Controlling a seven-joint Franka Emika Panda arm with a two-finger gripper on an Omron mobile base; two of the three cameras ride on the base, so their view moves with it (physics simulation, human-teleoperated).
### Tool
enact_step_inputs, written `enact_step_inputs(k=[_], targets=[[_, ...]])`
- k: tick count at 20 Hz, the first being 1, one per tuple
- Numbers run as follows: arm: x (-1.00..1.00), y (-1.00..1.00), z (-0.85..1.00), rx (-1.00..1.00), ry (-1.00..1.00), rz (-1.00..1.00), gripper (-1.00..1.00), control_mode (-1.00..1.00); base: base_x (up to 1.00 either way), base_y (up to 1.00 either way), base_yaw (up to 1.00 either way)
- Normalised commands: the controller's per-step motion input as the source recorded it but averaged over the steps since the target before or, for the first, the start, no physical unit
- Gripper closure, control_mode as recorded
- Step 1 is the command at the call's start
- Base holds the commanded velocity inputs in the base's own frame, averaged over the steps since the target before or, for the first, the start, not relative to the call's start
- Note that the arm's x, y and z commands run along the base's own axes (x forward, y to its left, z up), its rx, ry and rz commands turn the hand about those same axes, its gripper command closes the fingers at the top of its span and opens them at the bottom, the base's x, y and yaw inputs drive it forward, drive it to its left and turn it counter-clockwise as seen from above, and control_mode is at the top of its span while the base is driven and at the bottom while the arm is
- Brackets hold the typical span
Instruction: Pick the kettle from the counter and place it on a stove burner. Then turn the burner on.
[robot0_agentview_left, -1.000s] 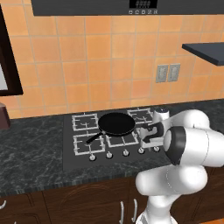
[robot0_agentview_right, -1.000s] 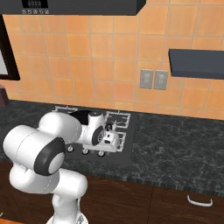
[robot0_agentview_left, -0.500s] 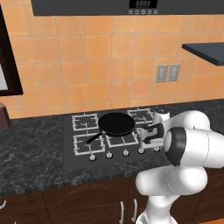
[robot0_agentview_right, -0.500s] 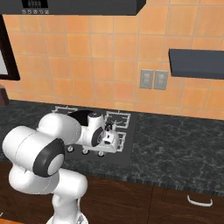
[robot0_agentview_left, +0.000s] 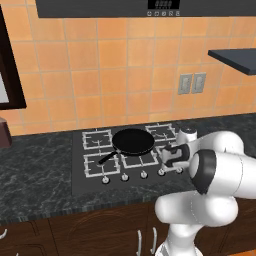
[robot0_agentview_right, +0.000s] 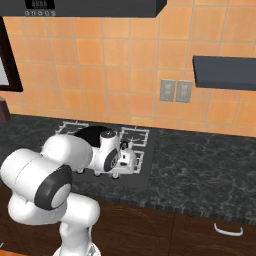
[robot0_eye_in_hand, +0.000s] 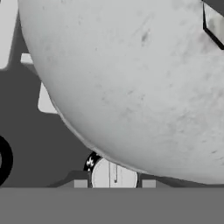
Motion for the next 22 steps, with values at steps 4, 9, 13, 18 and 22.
enact_step_inputs(k=[4, 9, 13, 18, 22], targets=[[-0.21, -0.1, 0.0, 0.0, -0.21, 0.31, 1.0, -1.0, 0.0, 0.0, 0.0], [-0.12, -0.02, 0.0, 0.0, -0.18, 0.3, 1.0, -1.0, 0.0, 0.0, 0.0], [0.0, 0.0, 0.0, 0.0, -0.13, 0.27, 1.0, -1.0, 0.0, 0.0, 0.0], [0.0, 0.0, 0.0, -0.03, -0.01, 0.14, -1.0, -1.0, 0.0, 0.0, 0.0], [0.0, 0.0, 0.03, 0.0, 0.0, 0.0, -1.0, -1.0, 0.0, 0.0, 0.0]])
